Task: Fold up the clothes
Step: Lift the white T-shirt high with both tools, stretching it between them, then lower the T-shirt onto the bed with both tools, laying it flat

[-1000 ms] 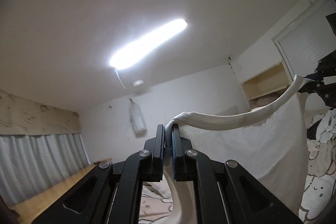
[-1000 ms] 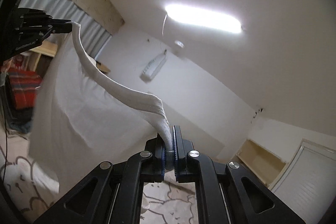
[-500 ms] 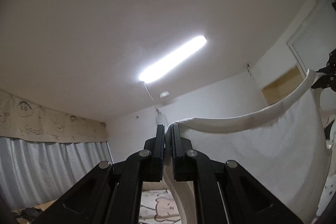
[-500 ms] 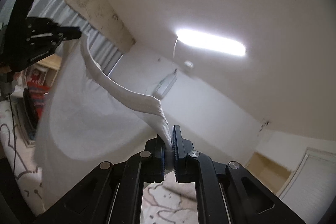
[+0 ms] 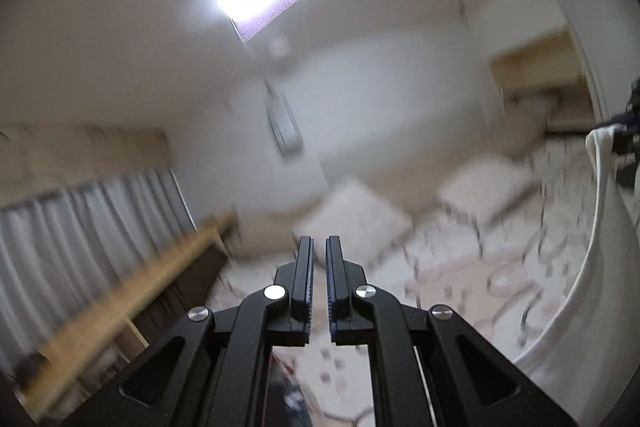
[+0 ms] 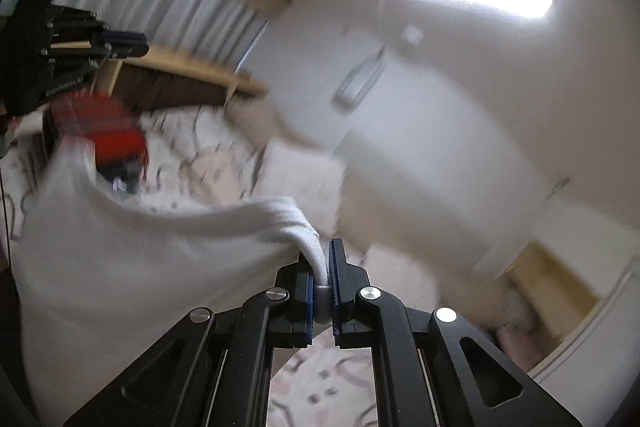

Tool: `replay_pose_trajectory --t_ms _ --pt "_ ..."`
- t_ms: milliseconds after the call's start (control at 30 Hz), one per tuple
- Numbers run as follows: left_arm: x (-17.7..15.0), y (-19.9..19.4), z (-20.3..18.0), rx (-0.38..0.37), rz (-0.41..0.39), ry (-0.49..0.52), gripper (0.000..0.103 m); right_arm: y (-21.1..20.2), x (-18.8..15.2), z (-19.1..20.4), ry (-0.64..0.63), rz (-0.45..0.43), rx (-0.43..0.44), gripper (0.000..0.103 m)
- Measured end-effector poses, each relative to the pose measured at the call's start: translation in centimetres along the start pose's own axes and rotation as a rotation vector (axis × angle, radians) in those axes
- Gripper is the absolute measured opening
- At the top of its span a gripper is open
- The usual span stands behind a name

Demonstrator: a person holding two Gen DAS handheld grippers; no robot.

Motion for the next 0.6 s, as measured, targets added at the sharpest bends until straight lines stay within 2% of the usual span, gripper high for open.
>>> replay_pose_trajectory --t_ms 33,133,200,300,467,600 --pt "-1.9 2.9 -1.1 -0.04 0.056 -0.005 0.006 2.9 -1.0 0.3 0.0 0.042 0.005 0.006" --pt "-6.1 8.2 -5.2 -0.205 0.17 -0.045 0.006 11.6 -4.4 1.0 -0.004 0.17 0.014 0.006" --pt "-8.6 10.6 -7.9 -0.325 0.224 -0.056 0.006 17.0 -7.0 1.5 -0.007 0.26 0.016 0.006" --pt "-11.8 13.0 -12.4 -0.49 0.287 -0.044 0.006 21.5 -11.1 0.8 -0.01 0.33 0.011 0.006" --pt "-13.9 15.2 -20.6 -0.759 0.389 -0.032 0.007 28.9 -18.0 -0.4 -0.014 0.445 0.001 0.006" --pt "-14.0 16.9 -25.0 -0.967 0.411 -0.093 0.006 28.8 -22.4 -2.8 0.036 0.502 -0.035 0.006"
Point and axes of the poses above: each gripper's, at about its wrist camera, not at the fingertips, and y roughly the way its jaws point, z to its left, x to its top, the point moved 2 cm from there along y, roughly the way its jaws point, and after that the axes turned 12 degrees about y, right-handed, at the moved point
